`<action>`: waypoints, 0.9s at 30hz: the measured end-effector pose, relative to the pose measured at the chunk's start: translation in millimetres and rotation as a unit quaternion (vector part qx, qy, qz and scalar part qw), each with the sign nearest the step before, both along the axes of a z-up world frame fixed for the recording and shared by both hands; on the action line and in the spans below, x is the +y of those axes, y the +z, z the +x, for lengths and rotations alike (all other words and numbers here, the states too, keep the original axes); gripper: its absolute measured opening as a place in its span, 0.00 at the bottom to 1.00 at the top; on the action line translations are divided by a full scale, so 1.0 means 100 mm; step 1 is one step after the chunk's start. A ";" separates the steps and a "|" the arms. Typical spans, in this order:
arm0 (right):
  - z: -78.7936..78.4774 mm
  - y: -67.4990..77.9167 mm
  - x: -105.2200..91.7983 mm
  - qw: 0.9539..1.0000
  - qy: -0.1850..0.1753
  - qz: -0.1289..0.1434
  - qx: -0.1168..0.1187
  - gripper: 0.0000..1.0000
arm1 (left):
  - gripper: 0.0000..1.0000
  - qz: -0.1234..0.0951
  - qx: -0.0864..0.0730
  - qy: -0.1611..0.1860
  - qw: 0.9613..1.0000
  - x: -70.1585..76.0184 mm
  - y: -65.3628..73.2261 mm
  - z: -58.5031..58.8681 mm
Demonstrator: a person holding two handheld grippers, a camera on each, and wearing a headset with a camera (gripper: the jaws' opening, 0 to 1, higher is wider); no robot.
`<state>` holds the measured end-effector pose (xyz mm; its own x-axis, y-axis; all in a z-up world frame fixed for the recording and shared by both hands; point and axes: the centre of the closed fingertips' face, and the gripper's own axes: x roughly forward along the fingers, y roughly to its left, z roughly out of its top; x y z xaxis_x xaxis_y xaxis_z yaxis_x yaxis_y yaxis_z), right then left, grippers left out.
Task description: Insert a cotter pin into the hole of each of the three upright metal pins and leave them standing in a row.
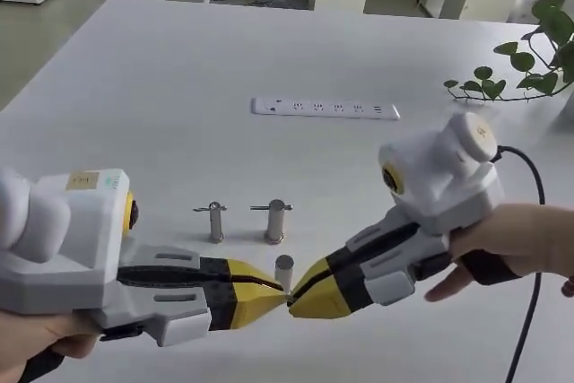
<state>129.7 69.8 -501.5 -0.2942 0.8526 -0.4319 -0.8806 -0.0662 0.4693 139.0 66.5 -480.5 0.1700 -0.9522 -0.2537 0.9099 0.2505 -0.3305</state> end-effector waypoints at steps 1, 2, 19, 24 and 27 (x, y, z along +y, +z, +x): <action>0.01 0.00 0.00 1.000 0.000 -0.002 -0.005 0.00 | 0.00 -0.001 0.001 0.002 1.000 0.00 0.00 0.01; 0.01 0.00 0.00 1.000 0.001 -0.002 -0.014 0.00 | 0.00 0.000 0.000 0.003 1.000 0.00 -0.01 0.01; 0.21 -0.15 -0.10 0.991 0.013 -0.070 -0.112 0.00 | 0.10 0.022 -0.033 0.071 0.997 -0.01 -0.13 0.24; 0.31 -0.25 -0.17 0.987 0.006 -0.099 -0.125 0.00 | 0.18 0.042 -0.049 0.092 0.994 0.01 -0.20 0.33; 0.38 -0.35 -0.24 0.981 0.003 -0.127 -0.145 0.00 | 0.23 0.055 -0.061 0.107 0.991 0.04 -0.27 0.39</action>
